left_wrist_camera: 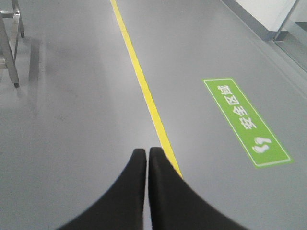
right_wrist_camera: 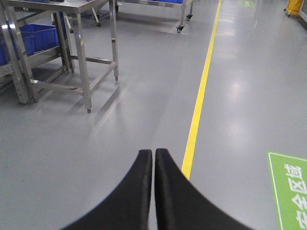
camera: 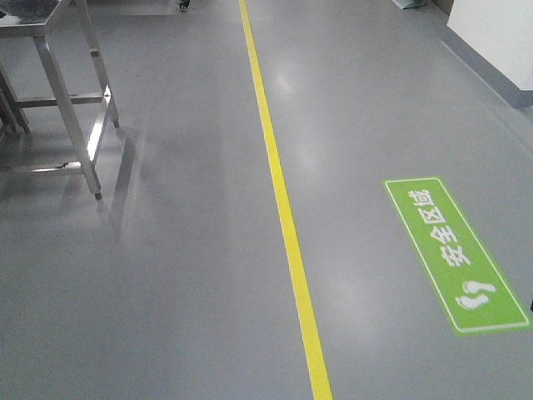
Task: Move and align brake pads A on conveyor
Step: 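Drive along the yellow floor line back toward the steel table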
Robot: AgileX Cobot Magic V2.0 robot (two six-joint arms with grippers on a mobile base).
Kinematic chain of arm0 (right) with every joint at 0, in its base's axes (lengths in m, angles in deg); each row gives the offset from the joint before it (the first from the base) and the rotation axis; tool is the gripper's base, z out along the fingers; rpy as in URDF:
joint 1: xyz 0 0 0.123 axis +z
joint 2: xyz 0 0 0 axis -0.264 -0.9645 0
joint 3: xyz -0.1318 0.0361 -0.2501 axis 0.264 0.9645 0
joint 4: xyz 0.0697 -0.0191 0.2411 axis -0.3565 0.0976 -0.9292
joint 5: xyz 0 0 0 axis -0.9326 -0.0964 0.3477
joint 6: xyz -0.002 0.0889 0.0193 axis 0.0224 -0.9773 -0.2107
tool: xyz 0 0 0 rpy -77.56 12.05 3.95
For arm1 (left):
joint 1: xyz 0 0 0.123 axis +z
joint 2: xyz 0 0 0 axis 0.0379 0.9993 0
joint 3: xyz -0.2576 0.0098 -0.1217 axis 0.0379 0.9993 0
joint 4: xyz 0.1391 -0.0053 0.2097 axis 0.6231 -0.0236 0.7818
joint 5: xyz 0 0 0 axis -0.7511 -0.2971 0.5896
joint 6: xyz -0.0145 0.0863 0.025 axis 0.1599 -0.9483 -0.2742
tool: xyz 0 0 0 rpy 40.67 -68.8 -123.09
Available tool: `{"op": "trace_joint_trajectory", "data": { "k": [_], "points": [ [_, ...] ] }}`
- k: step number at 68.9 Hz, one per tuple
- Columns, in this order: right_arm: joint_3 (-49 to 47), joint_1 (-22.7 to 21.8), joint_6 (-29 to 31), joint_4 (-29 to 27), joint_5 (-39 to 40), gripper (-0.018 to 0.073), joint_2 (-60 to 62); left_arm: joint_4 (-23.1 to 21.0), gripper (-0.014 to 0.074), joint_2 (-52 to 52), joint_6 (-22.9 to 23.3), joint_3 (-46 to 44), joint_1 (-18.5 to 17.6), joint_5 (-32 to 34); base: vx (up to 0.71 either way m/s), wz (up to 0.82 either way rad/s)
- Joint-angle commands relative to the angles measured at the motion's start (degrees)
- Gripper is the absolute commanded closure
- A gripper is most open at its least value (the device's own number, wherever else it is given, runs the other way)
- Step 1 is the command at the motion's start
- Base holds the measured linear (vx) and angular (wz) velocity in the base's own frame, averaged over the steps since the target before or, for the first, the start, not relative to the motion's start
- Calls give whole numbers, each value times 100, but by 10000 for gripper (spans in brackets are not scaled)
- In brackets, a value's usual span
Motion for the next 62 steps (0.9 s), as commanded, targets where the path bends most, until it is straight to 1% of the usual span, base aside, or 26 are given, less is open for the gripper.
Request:
{"op": "trace_joint_trajectory", "data": {
  "k": [1, 62],
  "points": [
    [-148, -13, 30, 76, 407, 563, -57, 87, 603, 31, 20, -145, -11, 342, 61, 4],
    [-148, -13, 30, 76, 426, 563, -57, 87, 603, 31, 20, -145, -11, 367, 60, 6]
  ]
}}
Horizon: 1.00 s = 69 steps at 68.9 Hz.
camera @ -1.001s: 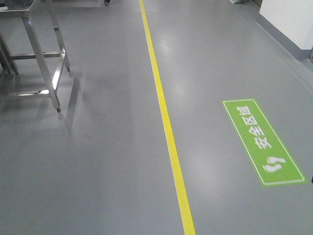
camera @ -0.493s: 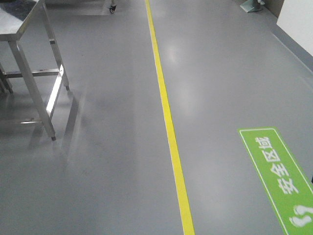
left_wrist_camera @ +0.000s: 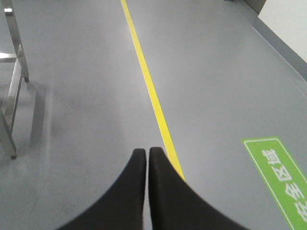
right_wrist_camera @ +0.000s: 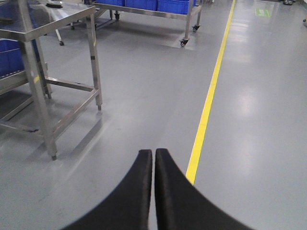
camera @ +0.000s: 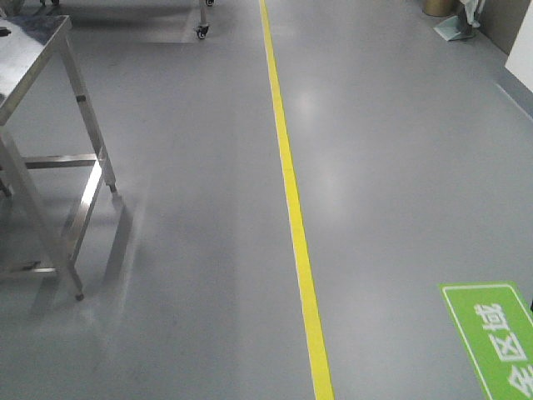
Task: Move and align brake pads A on conveyor
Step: 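Drive along the yellow floor line back toward the steel table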
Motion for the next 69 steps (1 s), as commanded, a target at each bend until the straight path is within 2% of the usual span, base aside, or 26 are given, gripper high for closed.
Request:
{"op": "trace_joint_trajectory", "data": {
  "k": [1, 69],
  "points": [
    [-148, -13, 30, 76, 426, 563, -57, 87, 603, 31, 20, -145, -11, 367, 58, 5],
    [-148, -13, 30, 76, 414, 563, -57, 87, 603, 30, 20, -145, -11, 378, 57, 2]
  ]
}}
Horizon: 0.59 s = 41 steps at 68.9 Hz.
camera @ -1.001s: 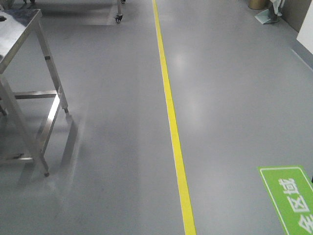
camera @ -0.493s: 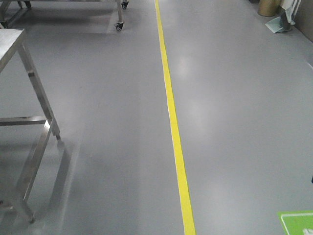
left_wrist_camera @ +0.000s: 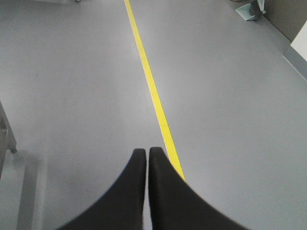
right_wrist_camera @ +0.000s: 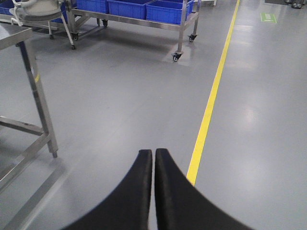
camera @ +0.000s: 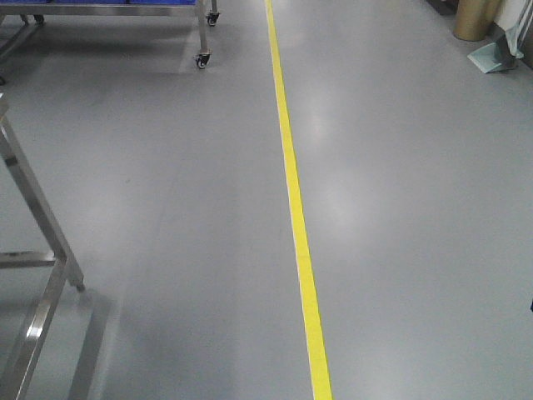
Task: Move and align brake pads A on conveyor
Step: 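Drive along the yellow floor line back toward the steel table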
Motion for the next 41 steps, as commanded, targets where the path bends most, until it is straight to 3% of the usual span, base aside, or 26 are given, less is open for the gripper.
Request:
{"op": "trace_joint_trajectory", "data": {
  "k": [1, 41],
  "points": [
    [-148, -13, 30, 76, 414, 563, -57, 87, 603, 30, 20, -145, -11, 378, 55, 2],
    [-148, -13, 30, 76, 429, 563, -57, 87, 603, 30, 20, -145, -11, 383, 53, 0]
  ]
}}
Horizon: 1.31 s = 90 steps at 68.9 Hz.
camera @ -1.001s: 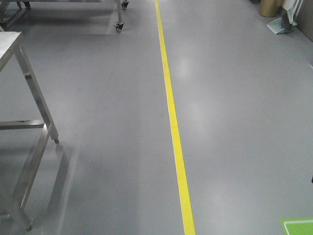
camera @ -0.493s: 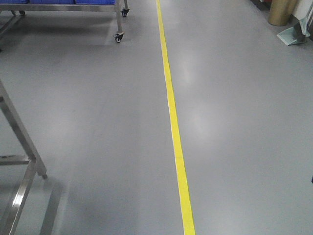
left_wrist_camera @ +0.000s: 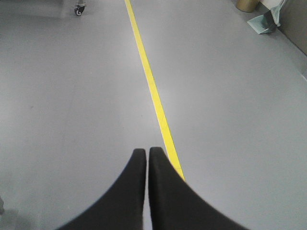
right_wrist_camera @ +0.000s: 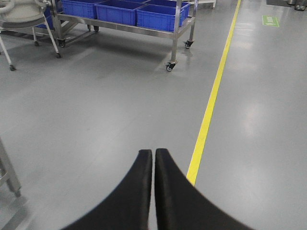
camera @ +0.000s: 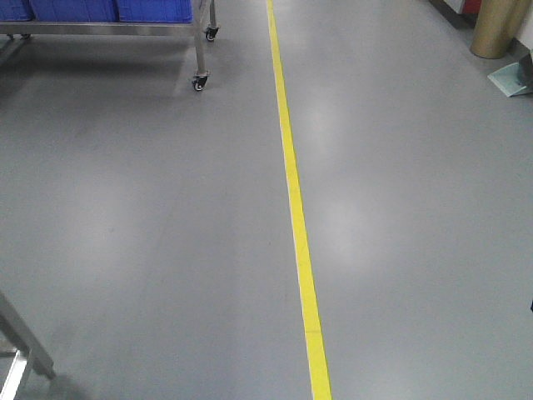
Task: Move and align brake pads A on conveyor
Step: 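Drive along the yellow floor line back toward the steel table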
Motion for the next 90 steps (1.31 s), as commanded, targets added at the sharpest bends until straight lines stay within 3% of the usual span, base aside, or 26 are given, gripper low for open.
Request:
{"op": "trace_joint_trajectory", "data": {
  "k": [1, 50, 90],
  "points": [
    [-148, -13, 30, 76, 429, 563, -57, 87, 603, 30, 20, -145, -11, 383, 49, 0],
    [-148, -13, 30, 76, 429, 563, -57, 87, 603, 30, 20, -145, -11, 383, 44, 3],
    [-148, -13, 30, 76, 429, 563, -57, 87, 603, 30, 20, -145, -11, 383, 24, 3]
  ]
}}
